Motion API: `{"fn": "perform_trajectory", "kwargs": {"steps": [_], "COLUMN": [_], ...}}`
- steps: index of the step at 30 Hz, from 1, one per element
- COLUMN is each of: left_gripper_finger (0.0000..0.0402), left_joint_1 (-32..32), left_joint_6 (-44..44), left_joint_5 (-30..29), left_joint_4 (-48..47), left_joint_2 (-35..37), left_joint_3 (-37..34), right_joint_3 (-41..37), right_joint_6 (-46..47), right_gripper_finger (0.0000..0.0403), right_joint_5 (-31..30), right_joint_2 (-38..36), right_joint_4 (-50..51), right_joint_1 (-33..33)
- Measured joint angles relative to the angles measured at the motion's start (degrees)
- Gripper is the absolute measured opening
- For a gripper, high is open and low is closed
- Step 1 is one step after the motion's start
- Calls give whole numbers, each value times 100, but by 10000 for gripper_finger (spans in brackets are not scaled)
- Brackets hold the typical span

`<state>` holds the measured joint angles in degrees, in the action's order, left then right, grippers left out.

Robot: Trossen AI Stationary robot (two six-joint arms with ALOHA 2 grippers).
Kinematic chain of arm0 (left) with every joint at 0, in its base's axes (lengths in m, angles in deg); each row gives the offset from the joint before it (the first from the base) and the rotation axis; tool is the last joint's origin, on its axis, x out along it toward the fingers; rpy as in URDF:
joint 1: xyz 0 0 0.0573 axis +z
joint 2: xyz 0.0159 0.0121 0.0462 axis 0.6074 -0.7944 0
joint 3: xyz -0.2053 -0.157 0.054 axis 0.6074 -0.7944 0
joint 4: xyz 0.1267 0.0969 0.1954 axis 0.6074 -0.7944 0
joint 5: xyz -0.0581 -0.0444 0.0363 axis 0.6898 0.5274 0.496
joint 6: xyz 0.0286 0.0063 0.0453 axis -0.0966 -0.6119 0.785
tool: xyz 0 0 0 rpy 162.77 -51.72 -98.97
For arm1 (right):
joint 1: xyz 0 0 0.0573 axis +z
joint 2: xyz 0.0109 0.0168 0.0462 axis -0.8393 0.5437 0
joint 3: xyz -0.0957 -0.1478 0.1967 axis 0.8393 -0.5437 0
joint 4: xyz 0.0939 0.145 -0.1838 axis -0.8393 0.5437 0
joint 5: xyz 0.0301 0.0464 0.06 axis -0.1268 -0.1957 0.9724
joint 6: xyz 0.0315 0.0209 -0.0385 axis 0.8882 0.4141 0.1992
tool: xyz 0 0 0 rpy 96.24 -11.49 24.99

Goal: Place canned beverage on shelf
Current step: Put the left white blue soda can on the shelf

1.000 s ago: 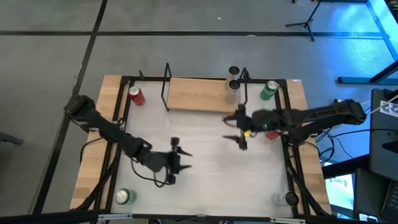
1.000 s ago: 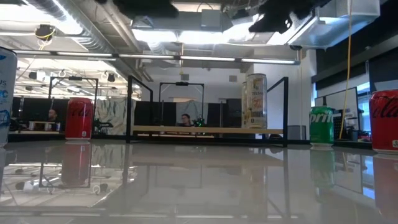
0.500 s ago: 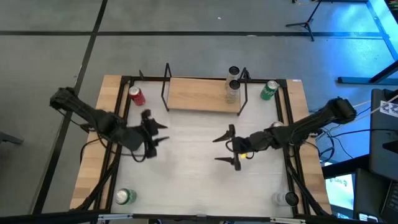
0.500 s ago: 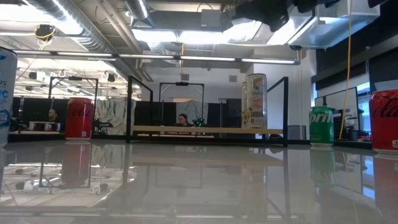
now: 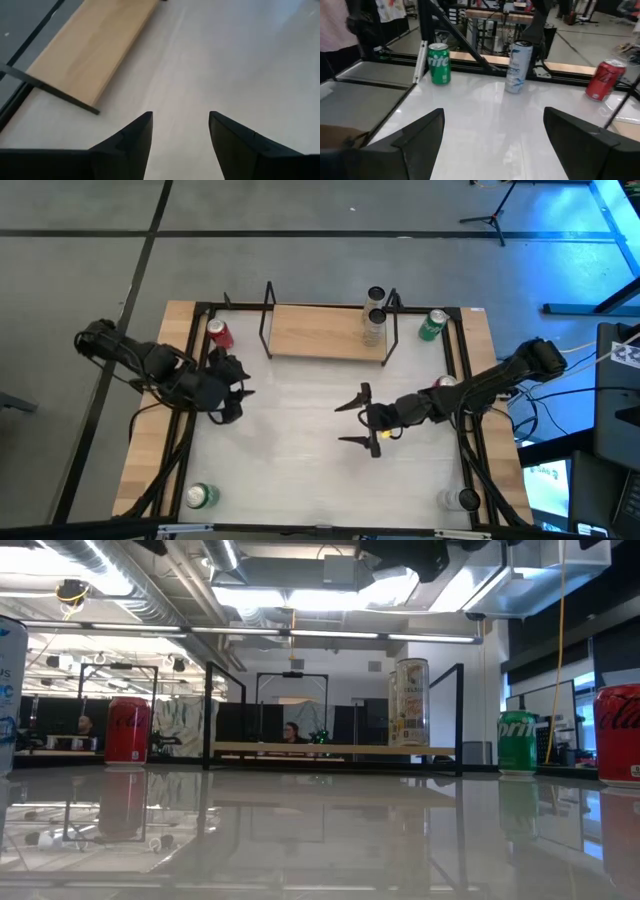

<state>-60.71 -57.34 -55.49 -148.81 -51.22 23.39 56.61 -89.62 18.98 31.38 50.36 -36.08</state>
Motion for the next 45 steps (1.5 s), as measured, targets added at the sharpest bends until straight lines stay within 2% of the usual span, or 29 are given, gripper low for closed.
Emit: {"fn": "perform_trajectory", "kwargs": {"steps": [4,10,16,21,27,30,36,45], "left_gripper_finger": [219,308,362,368,368,366,362,362], "left_joint_1": [218,391,374,266,269,256,166,166], "left_joint_6": [-139,-66,-48,-622,-2127,-2804,-3540,-3666], "left_joint_5": [160,447,836,1065,1113,1332,1857,2493], "left_joint_4": [-175,-389,-50,-176,-1930,-2428,-2396,-2398], "left_joint_2": [-41,-129,-135,-189,-261,-266,-268,-275], "left_joint_3": [2,2,2,2,2,0,-136,-923], "right_joint_3": [0,0,0,0,0,0,0,0], "right_joint_6": [-15,-19,-130,-142,-102,-100,-90,-85], "right_gripper_finger": [335,335,335,335,335,335,335,335], "right_joint_5": [-8,-8,-73,-112,-112,-112,-112,-112], "right_joint_2": [0,0,0,0,0,0,0,0], "right_joint_4": [33,163,280,282,289,294,373,435], "right_joint_1": [2,2,-1,-1,-1,-1,-1,-1]}}
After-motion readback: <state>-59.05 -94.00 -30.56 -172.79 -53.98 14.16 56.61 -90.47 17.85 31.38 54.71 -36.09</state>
